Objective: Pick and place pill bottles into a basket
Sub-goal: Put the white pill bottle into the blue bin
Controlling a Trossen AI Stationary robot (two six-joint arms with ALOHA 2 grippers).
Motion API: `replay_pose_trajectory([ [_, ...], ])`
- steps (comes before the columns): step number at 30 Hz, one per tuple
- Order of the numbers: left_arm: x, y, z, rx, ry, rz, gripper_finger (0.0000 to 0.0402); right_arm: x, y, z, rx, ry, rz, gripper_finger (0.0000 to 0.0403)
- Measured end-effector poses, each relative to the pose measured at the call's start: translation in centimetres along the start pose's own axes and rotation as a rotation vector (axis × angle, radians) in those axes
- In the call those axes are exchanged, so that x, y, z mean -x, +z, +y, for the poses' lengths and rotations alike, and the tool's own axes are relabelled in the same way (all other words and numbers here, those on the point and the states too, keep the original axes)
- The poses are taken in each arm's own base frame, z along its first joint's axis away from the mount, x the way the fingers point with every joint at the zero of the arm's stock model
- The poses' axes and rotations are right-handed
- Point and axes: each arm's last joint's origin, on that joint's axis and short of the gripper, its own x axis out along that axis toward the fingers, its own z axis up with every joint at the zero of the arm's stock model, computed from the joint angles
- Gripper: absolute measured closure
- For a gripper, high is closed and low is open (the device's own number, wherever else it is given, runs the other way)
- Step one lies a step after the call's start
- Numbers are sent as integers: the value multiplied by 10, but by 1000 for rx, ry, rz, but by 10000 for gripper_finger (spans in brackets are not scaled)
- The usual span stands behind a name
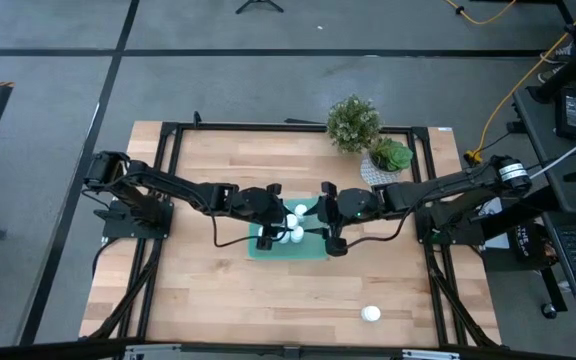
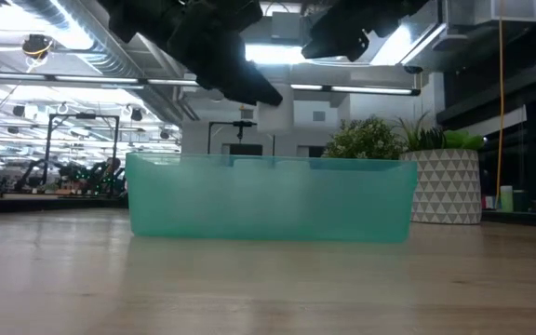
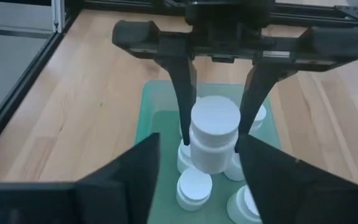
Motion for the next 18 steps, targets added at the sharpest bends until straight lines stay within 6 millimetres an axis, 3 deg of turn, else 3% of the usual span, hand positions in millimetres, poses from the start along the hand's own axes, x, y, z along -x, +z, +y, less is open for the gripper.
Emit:
replay_pose_trajectory([
  [7, 1, 1, 0, -25, 1, -6, 231, -5, -1, 0, -11, -8, 0, 119],
  [13, 1, 2, 0, -24, 2, -13, 231, -20, -6, 1, 29, -28, 32, 110],
  [18, 1, 2, 0, -24, 2, -13, 231, -26, 7, -1, 39, -55, 18, 109],
])
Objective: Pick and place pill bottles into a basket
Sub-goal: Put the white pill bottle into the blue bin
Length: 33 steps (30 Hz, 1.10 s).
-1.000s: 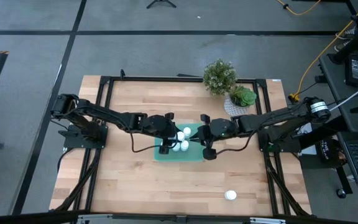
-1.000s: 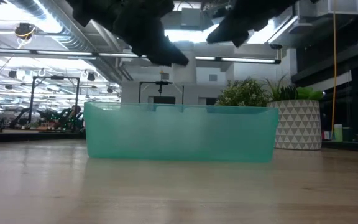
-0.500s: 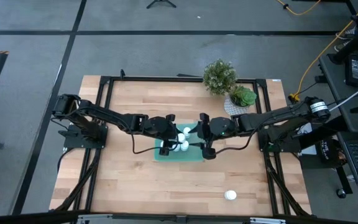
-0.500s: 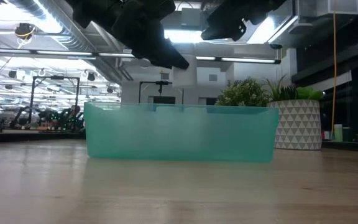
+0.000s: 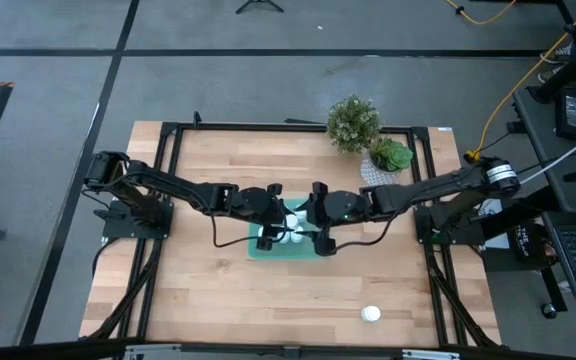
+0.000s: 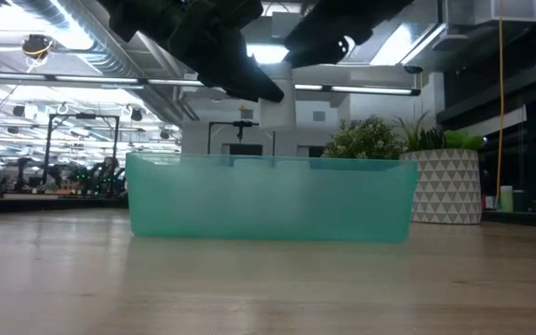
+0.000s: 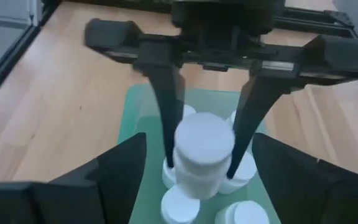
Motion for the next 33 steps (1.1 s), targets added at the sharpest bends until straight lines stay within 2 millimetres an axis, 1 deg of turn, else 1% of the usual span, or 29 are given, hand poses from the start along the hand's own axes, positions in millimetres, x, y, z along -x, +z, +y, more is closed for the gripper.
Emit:
replay_pose_trajectory([
  [5, 0, 0, 0, 0, 0, -1, 231, -11, 5, -3, 10, -11, 29, 109],
  [10, 0, 0, 0, -1, -2, 1, 231, -22, 4, -2, 23, -11, 77, 109],
  [21, 0, 1, 0, -15, -1, -10, 231, -24, 8, -2, 22, -10, 91, 135],
  [33, 0, 2, -1, -14, -23, -24, 231, -26, 6, -1, 25, -10, 107, 138],
])
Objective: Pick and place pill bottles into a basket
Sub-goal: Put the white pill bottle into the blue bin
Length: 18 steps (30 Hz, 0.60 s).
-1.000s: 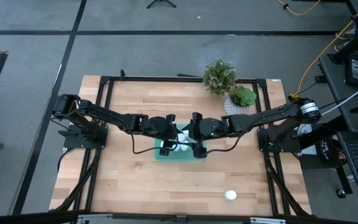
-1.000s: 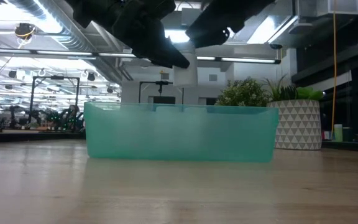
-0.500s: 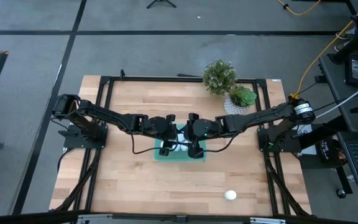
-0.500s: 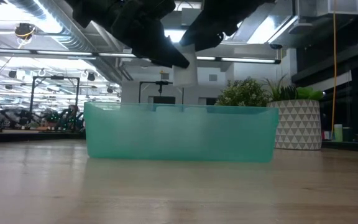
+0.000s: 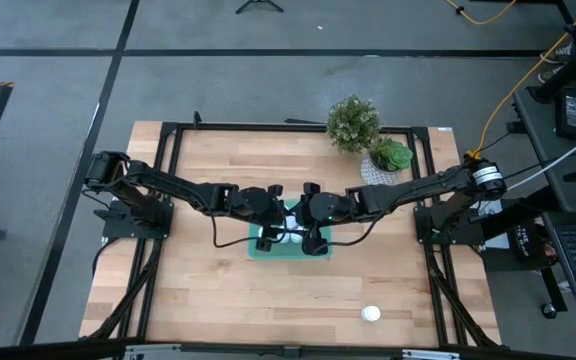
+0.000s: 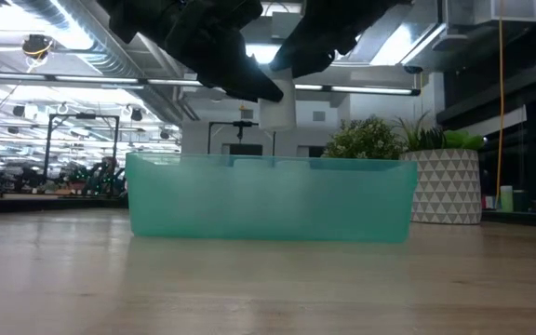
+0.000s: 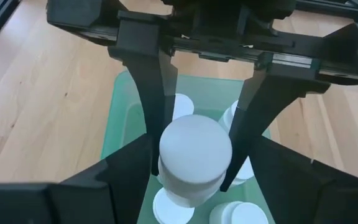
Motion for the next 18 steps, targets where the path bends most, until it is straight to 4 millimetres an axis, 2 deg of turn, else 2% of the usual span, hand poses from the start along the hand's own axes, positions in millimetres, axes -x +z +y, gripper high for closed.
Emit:
replay_pose_trajectory([
  [18, 1, 6, -1, 3, -52, -31, 231, 0, -1, 1, 7, 12, 14, 138],
])
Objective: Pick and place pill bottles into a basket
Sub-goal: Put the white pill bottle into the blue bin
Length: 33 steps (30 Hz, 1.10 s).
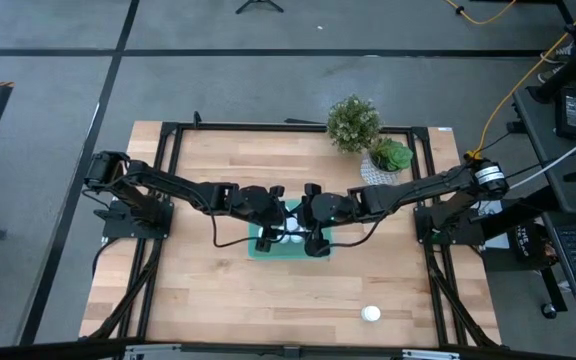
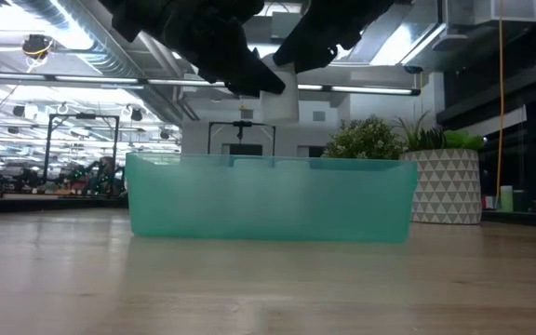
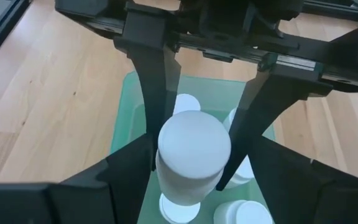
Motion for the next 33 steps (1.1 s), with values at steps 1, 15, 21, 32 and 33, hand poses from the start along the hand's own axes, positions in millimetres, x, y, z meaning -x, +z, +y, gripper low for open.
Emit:
replay_pose_trajectory([
  [1, 0, 0, 0, 3, 0, 0, 231, 0, 0, 0, 0, 0, 0, 138],
  [15, 0, 0, 0, -1, 1, -1, 231, -1, -2, 0, 25, 8, 15, 259],
  [21, 0, 0, 1, -1, 1, -1, 231, -1, -2, 0, 26, 4, 22, 259],
  [32, 0, -1, 2, -9, 17, 21, 208, 1, -2, -1, 46, -4, 16, 259],
  [33, 0, -1, 2, -6, 26, 18, 202, 2, -1, -1, 49, -5, 16, 259],
])
